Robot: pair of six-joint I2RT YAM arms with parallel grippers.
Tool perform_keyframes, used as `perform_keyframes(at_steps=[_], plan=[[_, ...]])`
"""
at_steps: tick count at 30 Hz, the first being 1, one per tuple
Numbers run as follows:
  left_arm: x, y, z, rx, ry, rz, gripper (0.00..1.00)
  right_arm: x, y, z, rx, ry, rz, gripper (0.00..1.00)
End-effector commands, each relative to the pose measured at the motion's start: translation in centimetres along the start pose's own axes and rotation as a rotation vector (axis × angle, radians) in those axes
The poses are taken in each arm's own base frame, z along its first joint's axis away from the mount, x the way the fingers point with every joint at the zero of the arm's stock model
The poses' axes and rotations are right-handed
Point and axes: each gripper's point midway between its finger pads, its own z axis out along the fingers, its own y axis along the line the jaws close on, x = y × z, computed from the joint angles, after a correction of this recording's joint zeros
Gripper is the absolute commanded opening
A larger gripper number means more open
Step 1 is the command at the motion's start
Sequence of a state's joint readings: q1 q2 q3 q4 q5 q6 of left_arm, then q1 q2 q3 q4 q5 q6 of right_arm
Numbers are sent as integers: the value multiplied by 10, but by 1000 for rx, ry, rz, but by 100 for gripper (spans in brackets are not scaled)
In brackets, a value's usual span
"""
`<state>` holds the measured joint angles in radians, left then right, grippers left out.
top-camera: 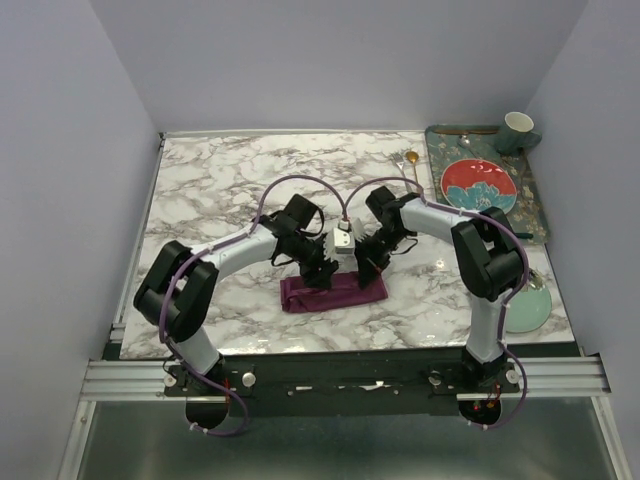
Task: Fold the napkin into a case and place the utensils inside
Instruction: Fold the 2/3-rectangle-folded napkin at the center of the board.
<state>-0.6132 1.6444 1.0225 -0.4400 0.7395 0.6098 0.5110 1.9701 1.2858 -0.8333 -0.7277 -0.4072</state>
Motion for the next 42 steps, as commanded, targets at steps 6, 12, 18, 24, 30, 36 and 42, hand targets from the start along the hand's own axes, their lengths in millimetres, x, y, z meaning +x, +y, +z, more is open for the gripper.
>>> perform_keyframes(at_steps=[6, 12, 18, 24, 30, 36, 42], plan=[[16, -8, 15, 62, 127, -61, 59, 5, 0, 1, -61, -6, 97, 1], [21, -11, 20, 80, 156, -96, 53, 5, -2, 2, -64, -7, 113, 1], [28, -3, 25, 45, 196, -127, 52, 4, -2, 1, -65, -11, 108, 1], [26, -5, 25, 51, 192, -107, 27, 4, 0, 0, -63, -12, 100, 1], [13, -8, 17, 37, 151, -80, 7, 7, 4, -2, -68, -15, 99, 1], [7, -4, 14, 24, 146, -79, 0, 5, 8, -5, -74, -22, 97, 1], [13, -6, 14, 40, 166, -56, 0, -9, 18, -26, -127, -57, 131, 18]])
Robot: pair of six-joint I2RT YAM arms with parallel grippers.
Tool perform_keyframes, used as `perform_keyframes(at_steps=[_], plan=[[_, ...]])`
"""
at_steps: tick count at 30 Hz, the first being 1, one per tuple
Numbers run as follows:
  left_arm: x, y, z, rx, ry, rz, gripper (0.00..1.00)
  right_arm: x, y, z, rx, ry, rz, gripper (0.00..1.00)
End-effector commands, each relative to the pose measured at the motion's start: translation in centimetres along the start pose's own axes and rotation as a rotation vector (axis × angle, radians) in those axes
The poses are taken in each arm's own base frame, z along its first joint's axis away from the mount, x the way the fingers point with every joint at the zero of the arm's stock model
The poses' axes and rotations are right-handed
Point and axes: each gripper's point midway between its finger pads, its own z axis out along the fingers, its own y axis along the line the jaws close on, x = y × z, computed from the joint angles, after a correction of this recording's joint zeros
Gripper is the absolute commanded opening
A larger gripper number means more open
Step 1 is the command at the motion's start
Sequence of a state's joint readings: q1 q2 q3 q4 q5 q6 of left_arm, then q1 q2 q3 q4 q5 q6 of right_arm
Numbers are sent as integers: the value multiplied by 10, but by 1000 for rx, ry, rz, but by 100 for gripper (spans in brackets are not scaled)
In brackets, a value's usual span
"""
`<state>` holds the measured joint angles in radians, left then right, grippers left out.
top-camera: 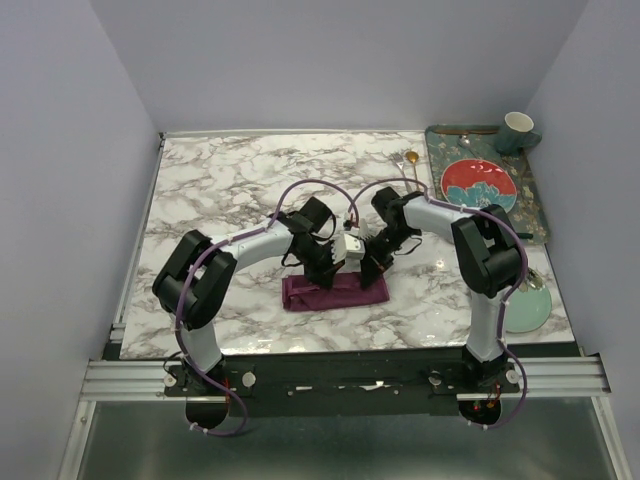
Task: Fold the napkin into a case and place the utensils inside
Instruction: Fold the 2/3-rectangle-folded napkin at the center of the board.
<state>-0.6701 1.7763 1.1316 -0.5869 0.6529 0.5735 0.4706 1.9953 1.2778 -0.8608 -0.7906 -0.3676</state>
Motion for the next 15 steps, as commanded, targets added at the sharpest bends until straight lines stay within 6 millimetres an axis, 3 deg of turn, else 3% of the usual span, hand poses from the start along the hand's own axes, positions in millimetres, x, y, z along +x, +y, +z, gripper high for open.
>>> perform_keyframes(at_steps=[1, 5, 9, 15], plan=[[-7, -1, -8, -10, -1, 51, 0, -17, 24, -25, -95, -58, 32, 23], [-3, -2, -6, -4, 8, 63, 0, -24, 25, -41, -128, -90, 83, 31], [-2, -3, -5, 5, 14, 78, 0, -34, 22, -46, -118, -108, 94, 31], [-1, -3, -6, 2, 19, 89, 0, -50, 0, -40, -58, -129, 126, 25]])
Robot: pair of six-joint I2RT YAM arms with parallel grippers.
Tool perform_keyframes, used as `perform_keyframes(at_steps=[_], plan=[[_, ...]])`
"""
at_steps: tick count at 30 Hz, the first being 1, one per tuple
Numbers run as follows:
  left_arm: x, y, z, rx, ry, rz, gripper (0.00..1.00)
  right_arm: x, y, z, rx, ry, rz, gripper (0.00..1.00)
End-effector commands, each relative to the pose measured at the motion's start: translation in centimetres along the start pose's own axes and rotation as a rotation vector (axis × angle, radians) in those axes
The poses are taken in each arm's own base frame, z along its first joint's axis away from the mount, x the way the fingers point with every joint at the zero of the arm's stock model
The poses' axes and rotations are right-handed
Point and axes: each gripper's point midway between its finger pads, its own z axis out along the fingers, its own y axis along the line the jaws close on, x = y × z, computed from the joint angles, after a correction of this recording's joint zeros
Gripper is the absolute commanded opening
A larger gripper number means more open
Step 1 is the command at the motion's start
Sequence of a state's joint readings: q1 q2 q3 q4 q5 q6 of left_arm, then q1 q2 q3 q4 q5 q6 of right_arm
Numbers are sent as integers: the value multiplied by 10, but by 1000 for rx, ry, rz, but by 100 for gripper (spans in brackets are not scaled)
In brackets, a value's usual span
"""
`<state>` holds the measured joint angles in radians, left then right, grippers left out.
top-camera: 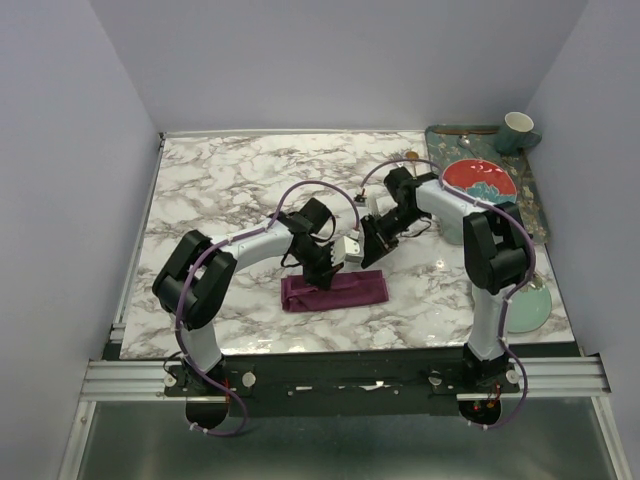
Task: Fold the napkin into a case and place the utensils inside
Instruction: Fold the 2/3-rectangle-folded napkin at the center of the board.
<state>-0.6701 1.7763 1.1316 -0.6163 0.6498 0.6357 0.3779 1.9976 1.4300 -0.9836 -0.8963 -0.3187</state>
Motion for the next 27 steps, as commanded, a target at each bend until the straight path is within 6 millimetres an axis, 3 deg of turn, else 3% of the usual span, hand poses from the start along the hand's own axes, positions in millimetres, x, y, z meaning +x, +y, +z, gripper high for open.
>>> perform_keyframes(at_steps=[1, 8, 17, 27], plan=[[-7, -1, -5, -13, -3, 48, 0, -13, -15, 7, 35, -6, 40, 23], [-11, 0, -7, -15, -9, 42, 0, 0, -37, 27, 119, 56, 48, 12], [-23, 2, -14, -28, -36, 29, 0, 24, -66, 40, 244, 143, 34, 7], [-29, 31, -21, -62, -45, -5, 0, 30, -82, 38, 300, 176, -10, 6]])
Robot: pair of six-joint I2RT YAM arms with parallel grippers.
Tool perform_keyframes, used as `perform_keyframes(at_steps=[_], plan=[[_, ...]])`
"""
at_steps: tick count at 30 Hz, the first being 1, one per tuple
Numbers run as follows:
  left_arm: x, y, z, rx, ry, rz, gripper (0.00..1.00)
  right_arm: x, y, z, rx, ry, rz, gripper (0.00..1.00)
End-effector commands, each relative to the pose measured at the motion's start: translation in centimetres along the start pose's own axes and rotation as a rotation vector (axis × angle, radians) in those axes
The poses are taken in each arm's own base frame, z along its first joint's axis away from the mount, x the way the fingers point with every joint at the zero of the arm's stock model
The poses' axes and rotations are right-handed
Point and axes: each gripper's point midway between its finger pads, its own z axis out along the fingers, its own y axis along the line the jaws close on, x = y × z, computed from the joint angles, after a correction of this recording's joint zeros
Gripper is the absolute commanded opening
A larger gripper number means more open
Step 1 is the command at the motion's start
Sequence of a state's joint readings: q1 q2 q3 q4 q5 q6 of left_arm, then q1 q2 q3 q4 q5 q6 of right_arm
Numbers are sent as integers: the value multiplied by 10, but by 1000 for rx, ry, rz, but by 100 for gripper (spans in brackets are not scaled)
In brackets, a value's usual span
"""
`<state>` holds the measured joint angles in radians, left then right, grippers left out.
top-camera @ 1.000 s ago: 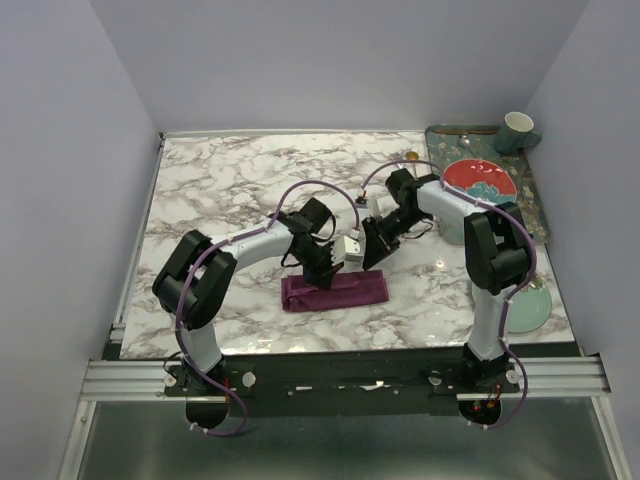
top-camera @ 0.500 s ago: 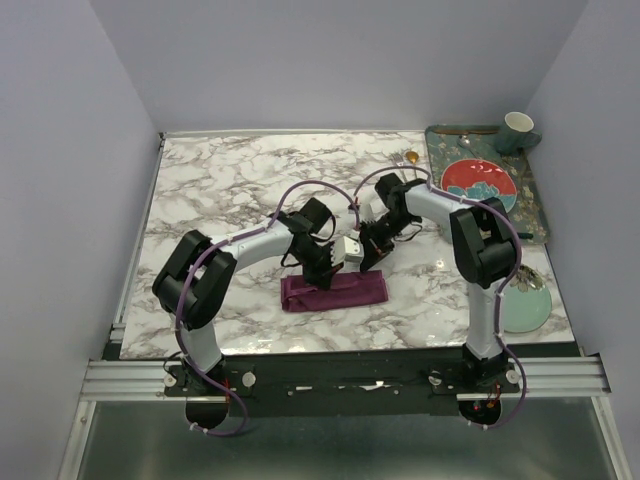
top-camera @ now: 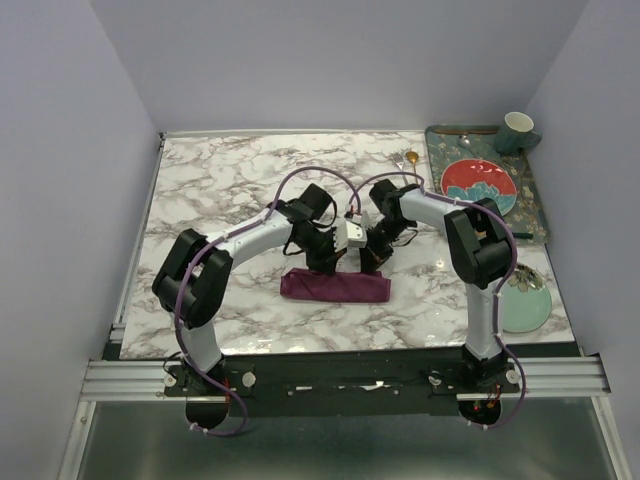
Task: Fold the napkin into a case and place the utensils inside
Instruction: Fold the 2/3-rectangle-folded napkin at the center of the board.
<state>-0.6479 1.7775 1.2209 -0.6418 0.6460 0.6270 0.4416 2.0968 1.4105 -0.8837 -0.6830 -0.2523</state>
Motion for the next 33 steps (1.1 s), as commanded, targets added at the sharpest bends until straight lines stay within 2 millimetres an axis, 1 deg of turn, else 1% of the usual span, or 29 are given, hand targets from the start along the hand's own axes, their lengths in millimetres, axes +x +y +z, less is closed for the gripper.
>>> perform_keyframes(at_steps=[1, 3, 13, 17, 22, 23, 25, 26, 29, 33], plan=[[-4, 17, -3, -18, -1, -17, 0, 11, -32, 11, 115, 52, -47, 6], [0, 20, 0, -14, 10, -24, 0, 10, -32, 10, 118, 51, -47, 6], [23, 21, 10, -19, 61, -72, 0, 11, -33, 10, 121, 54, -55, 6], [30, 23, 13, -24, 84, -85, 0, 6, -30, 5, 123, 40, -63, 6], [34, 25, 17, -23, 99, -110, 0, -7, -15, -15, 114, -18, -67, 9], [34, 24, 18, -20, 101, -111, 0, -12, -9, -24, 105, -48, -73, 10], [35, 25, 18, -20, 106, -114, 0, -15, -4, -34, 101, -72, -65, 14], [36, 25, 18, -19, 108, -117, 0, -18, -2, -42, 107, -95, -65, 15], [37, 26, 19, -12, 116, -126, 0, -23, -2, -60, 113, -138, -37, 18], [38, 27, 22, -7, 128, -138, 0, -22, 7, -80, 79, -182, -14, 19]])
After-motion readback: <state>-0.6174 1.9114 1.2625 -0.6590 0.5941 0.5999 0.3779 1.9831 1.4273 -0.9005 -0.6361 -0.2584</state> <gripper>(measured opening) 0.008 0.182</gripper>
